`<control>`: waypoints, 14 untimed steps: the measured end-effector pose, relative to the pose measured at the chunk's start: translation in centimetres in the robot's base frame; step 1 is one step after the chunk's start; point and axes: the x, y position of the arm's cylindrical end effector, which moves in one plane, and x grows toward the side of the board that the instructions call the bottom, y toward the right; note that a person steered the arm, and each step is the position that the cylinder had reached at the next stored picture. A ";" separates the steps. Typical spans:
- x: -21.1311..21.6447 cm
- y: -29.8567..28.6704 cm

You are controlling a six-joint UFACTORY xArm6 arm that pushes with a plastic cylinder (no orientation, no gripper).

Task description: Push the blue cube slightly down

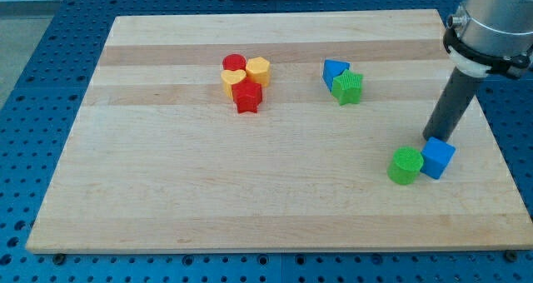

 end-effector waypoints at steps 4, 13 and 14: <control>3.3 1.4; 5.0 0.4; 5.8 0.5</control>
